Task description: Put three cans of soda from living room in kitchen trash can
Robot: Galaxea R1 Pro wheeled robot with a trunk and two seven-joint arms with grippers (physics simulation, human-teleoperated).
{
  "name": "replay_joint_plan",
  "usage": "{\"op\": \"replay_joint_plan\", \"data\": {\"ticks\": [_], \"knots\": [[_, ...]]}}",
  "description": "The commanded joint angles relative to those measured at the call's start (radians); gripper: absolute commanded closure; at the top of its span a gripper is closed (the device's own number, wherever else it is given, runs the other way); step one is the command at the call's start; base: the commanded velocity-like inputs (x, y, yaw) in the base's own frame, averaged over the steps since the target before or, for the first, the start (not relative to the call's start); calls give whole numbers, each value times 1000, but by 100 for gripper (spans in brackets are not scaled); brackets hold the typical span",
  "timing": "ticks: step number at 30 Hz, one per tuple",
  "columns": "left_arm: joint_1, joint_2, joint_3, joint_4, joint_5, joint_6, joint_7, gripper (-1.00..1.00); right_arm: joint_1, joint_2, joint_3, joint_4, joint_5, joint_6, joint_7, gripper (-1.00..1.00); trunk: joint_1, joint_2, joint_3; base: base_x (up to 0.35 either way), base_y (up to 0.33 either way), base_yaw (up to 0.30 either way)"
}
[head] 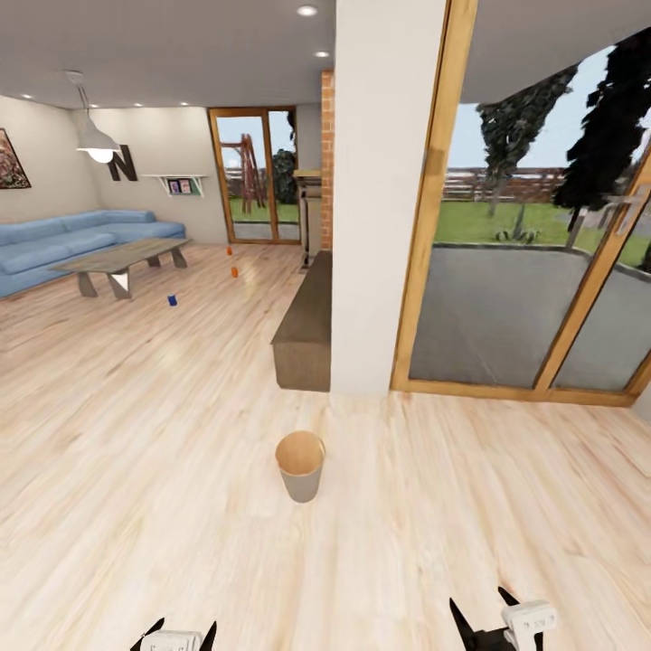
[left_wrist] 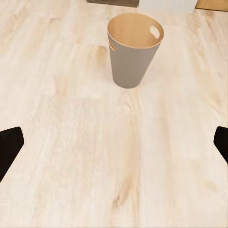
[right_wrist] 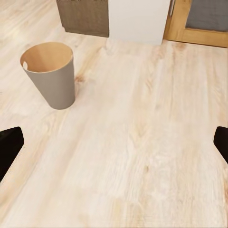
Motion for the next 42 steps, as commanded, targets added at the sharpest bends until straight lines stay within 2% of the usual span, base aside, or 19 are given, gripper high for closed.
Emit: {"op": "replay_joint_plan", "data": {"ticks": [1, 11, 35, 42], "knots": [[0, 0, 0, 0, 0, 0, 0, -100, 0, 0, 0, 0, 0, 0, -5, -100, 0, 0, 0, 321, 115, 197], [0, 0, 0, 0, 0, 0, 0, -100, 0, 0, 2, 1, -1, 0, -46, -100, 0, 0, 0, 317, 114, 233], [0, 0, 0, -1, 1, 0, -1, -100, 0, 0, 2, 1, -1, 0, -48, -100, 0, 0, 8, 301, 112, 248], [0, 0, 0, -1, 1, -1, 0, -100, 0, 0, 2, 1, -1, 0, -48, -100, 0, 0, 9, 312, 51, 100]]}}
